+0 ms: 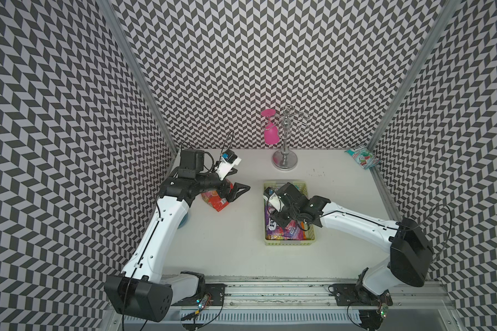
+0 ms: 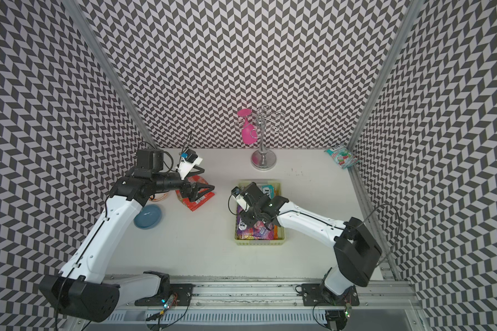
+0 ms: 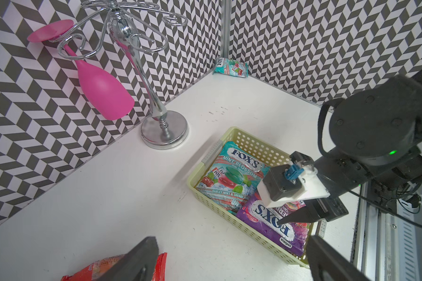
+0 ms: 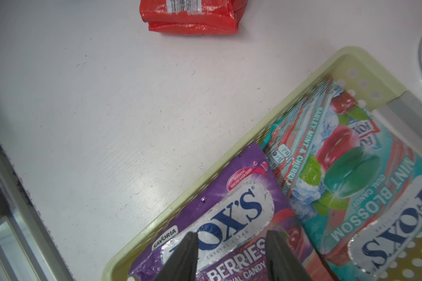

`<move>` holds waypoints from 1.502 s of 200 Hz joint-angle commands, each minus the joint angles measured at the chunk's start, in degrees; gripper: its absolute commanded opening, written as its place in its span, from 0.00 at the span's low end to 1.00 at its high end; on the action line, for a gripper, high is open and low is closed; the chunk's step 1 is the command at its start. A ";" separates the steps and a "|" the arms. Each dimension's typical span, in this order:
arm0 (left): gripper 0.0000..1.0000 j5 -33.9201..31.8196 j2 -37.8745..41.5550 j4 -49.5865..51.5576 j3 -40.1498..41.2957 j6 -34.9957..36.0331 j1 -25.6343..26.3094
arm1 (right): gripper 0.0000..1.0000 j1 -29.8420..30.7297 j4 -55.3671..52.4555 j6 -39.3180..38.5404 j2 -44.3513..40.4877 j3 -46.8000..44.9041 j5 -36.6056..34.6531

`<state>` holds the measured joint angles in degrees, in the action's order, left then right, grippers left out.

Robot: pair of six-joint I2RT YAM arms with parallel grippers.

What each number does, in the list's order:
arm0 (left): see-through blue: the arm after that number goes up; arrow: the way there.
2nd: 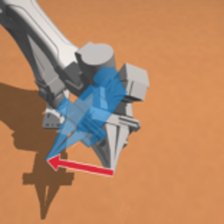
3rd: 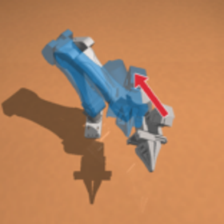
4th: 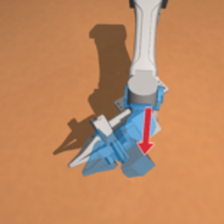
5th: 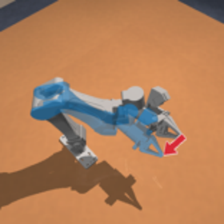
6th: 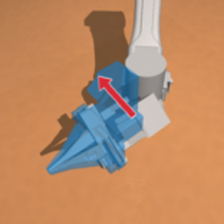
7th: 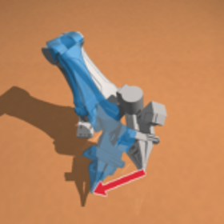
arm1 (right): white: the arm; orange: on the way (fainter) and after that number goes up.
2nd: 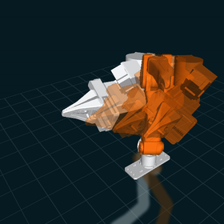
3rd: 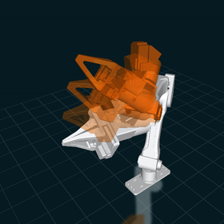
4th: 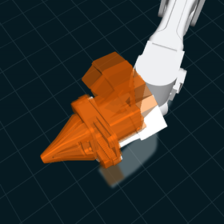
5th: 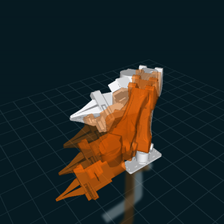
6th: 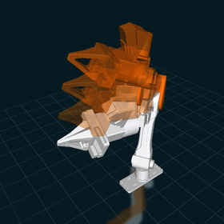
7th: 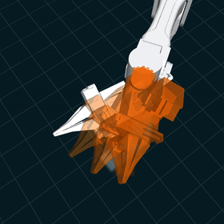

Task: Put the candies in the basket
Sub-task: Place the candy in the basket.

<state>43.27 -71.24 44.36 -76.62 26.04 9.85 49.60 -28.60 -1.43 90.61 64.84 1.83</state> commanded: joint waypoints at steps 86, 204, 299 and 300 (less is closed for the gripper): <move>0.99 1.72 0.88 -1.31 0.48 -0.28 -0.68 | 0.40 4.07 -2.26 -13.80 -0.53 -5.41 -4.52; 0.99 2.00 1.72 -1.64 1.19 -0.42 -1.21 | 0.37 -0.30 8.45 -8.53 4.44 -5.77 0.73; 0.99 2.35 2.16 -1.89 1.84 -0.45 -1.22 | 0.47 -7.05 2.23 -4.78 -8.09 3.47 -2.63; 0.99 2.31 2.20 -1.95 1.88 -0.50 -1.23 | 0.47 -7.28 2.23 -4.75 -8.17 3.59 -2.67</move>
<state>44.49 -70.74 43.57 -75.92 25.85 8.95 46.02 -26.96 -8.69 87.74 64.51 0.01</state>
